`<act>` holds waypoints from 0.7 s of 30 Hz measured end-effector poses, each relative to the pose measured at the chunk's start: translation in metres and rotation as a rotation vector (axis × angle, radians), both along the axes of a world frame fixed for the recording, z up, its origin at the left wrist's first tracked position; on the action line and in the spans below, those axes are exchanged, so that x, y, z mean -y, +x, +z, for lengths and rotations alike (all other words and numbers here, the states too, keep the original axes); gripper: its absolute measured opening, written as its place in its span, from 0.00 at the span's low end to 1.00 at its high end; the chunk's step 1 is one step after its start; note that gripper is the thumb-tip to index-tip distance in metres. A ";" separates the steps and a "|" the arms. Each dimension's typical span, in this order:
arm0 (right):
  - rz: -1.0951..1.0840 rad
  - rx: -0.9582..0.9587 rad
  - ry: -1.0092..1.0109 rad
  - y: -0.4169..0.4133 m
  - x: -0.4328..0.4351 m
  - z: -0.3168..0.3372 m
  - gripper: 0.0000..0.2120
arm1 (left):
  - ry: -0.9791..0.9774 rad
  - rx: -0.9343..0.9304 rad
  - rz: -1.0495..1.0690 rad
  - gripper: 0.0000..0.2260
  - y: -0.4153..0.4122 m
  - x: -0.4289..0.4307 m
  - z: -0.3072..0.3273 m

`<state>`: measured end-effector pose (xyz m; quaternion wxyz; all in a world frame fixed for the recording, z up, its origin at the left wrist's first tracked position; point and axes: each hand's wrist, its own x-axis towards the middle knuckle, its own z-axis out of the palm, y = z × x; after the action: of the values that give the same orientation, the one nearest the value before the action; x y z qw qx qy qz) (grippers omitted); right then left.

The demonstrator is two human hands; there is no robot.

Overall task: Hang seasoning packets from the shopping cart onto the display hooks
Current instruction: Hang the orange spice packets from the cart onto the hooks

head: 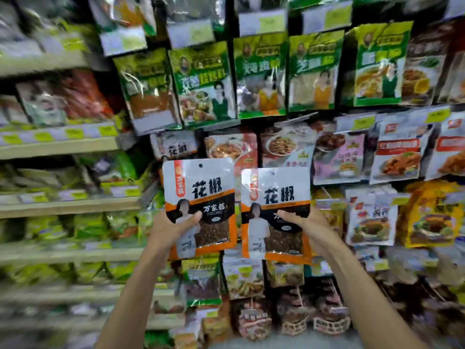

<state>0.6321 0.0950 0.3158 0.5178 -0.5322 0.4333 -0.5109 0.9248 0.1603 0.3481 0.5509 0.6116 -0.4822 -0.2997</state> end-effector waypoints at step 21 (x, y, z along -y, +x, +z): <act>0.264 0.031 -0.024 0.243 0.124 0.054 0.10 | -0.194 0.045 0.331 0.16 0.192 0.042 0.019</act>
<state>0.8756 -0.0288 0.3698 0.5807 -0.5829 0.3453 -0.4514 1.1171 0.1185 0.3672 0.6381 0.6333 -0.4137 -0.1433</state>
